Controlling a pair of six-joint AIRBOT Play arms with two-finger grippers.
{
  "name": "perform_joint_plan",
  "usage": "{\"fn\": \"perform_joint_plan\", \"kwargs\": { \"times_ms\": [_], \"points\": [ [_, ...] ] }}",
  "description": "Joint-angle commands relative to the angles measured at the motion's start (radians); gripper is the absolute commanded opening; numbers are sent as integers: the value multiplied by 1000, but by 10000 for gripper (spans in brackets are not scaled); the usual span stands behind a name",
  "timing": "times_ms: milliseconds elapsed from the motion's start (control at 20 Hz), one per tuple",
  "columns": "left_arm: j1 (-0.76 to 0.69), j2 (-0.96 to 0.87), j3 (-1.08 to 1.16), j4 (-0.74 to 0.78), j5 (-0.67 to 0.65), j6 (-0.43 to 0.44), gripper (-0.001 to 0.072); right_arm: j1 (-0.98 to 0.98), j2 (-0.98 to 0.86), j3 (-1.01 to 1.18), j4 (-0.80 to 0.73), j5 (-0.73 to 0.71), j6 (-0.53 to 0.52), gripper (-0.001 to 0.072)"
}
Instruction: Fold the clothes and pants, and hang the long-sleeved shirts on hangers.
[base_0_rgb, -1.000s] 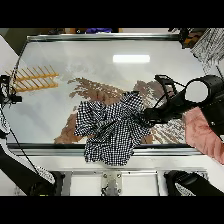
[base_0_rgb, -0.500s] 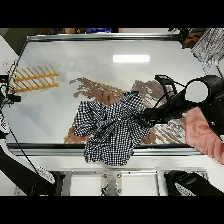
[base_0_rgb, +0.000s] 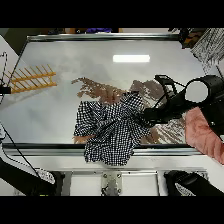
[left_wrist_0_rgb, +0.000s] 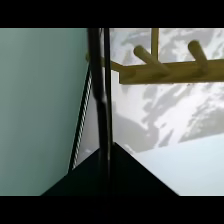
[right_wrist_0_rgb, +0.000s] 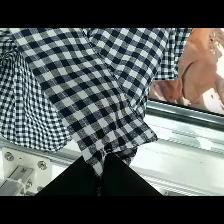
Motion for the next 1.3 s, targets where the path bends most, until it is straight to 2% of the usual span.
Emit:
{"fn": "perform_joint_plan", "kwargs": {
  "times_ms": [0, 200, 350, 600, 750, 900, 1100, 1250],
  "points": [
    [-12, 74, 1, -2, -10, 5, 11, 0, 0, 0, 0, 0, 0, 10],
    [-39, 158, 1, -30, -22, 1, 11, 0, 0, 0, 0, 0, 0, 10],
    [-84, 238, 1, -137, -44, 2, 12, 0, 0, 0, 0, 0, 0, 10],
    [-259, 367, 1, -340, -203, 11, 12, 0, 0, 0, 0, 0, 0, 9],
    [-390, 439, 1, -406, -283, 62, 12, 0, 0, 0, 0, 0, 0, 9],
    [-507, 504, 1, -496, -335, 179, 12, 0, 0, 0, 0, 0, 0, 9],
    [-595, 558, 1, -714, -473, 502, 12, 0, 0, 0, 0, 1, 0, 10],
    [-594, 556, 1, -919, -679, 709, 12, 0, 0, 0, 0, 0, 0, 10]
  ]
}}
